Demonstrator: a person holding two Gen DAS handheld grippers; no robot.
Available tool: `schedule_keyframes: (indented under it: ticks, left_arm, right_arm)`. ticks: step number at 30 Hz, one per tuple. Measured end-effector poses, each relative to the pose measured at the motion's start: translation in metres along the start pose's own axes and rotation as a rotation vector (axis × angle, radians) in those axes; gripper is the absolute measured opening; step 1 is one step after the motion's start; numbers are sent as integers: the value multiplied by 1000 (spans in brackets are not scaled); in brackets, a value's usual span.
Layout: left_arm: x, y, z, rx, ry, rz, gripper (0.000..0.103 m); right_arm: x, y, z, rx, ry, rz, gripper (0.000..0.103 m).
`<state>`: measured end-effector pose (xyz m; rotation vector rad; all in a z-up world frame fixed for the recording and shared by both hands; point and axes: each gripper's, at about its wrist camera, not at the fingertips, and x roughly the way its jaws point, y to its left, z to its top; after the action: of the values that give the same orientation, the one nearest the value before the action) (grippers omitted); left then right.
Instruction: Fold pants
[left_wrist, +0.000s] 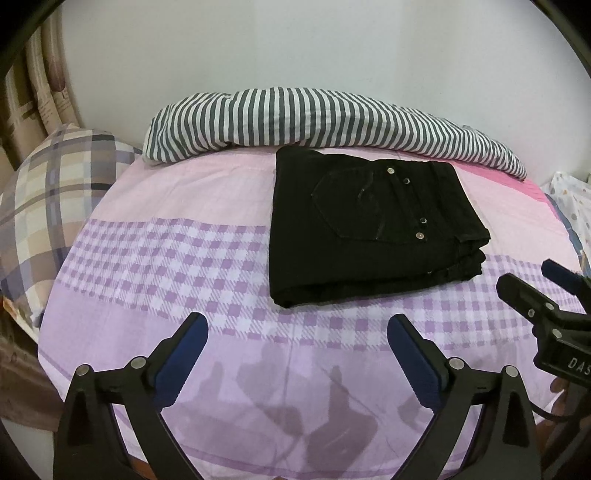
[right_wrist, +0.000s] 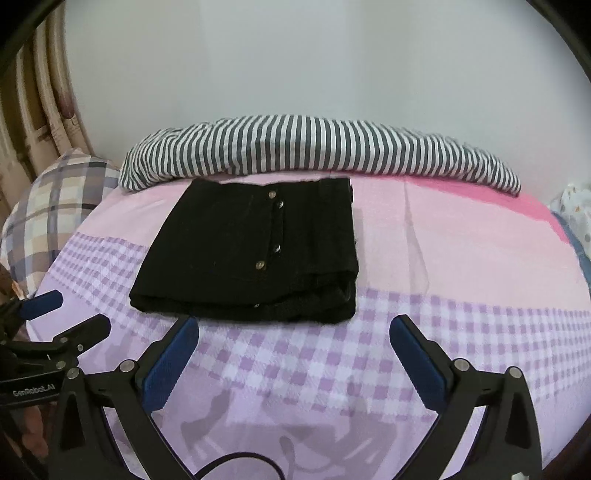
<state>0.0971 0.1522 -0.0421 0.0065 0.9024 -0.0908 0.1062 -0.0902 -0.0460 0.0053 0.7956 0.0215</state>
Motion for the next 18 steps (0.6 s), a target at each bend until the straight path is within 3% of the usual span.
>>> schedule_keyframes:
  ticks: [9, 18]
  left_arm:
    - [9, 8, -7, -29, 0, 18, 98]
    - [9, 3, -8, 10, -11, 34, 98]
  right_arm:
    - [2, 6, -3, -3, 23, -21, 103]
    - [11, 11, -10, -6, 45, -31, 103]
